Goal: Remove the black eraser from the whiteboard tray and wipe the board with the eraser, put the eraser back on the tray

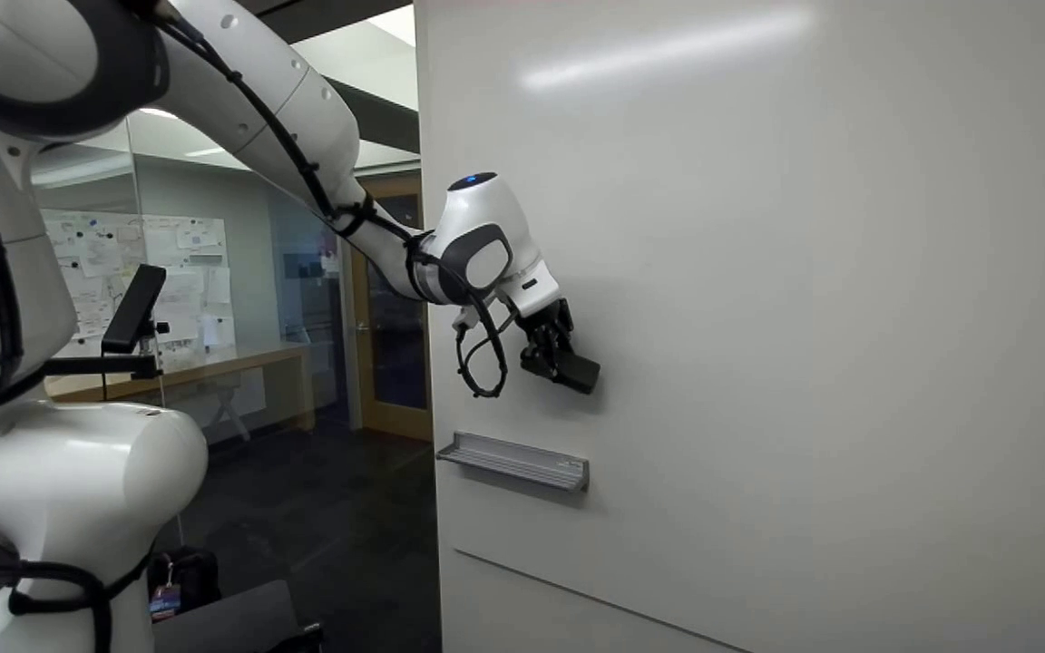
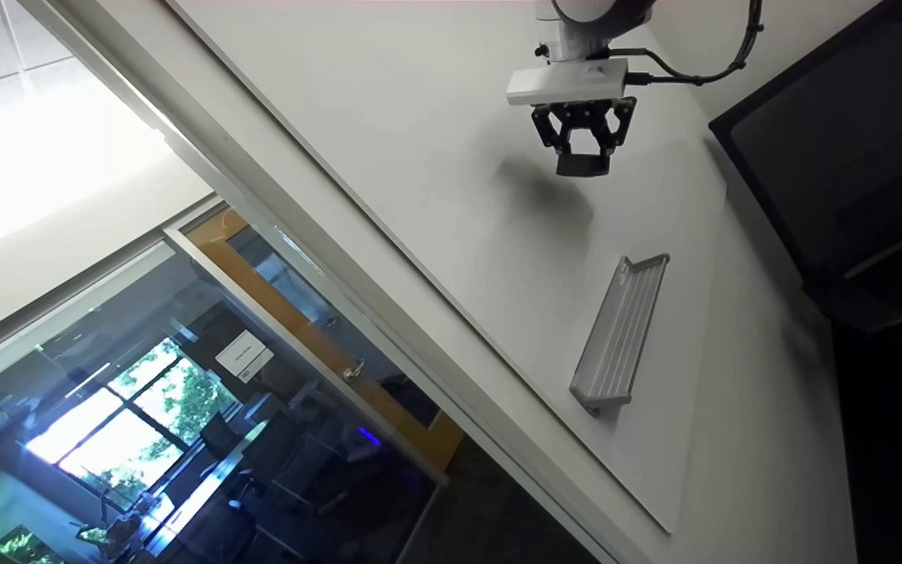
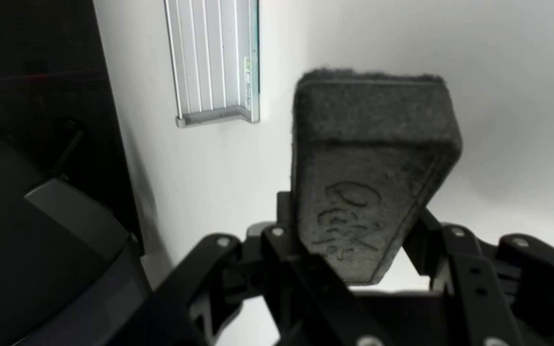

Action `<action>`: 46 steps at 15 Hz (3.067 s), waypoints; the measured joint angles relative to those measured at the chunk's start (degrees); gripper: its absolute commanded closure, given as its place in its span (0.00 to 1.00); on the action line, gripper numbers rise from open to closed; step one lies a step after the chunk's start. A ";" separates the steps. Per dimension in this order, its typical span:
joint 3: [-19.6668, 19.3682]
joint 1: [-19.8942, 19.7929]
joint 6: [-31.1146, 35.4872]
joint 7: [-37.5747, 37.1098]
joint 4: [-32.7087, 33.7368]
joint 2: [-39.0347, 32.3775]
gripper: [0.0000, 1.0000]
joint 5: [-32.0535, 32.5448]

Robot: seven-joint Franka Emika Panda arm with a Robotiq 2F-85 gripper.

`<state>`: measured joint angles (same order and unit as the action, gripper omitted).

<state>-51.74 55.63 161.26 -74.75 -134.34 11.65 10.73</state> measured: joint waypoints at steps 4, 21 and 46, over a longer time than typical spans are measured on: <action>7.30 -4.21 -3.68 -8.43 -2.65 2.33 0.70 10.77; 45.18 -33.39 11.49 -15.48 -20.20 3.03 0.70 3.95; 54.73 -45.26 8.66 -68.46 -5.02 -15.42 0.70 63.17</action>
<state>2.99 10.36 169.92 -143.20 -139.36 -3.77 73.89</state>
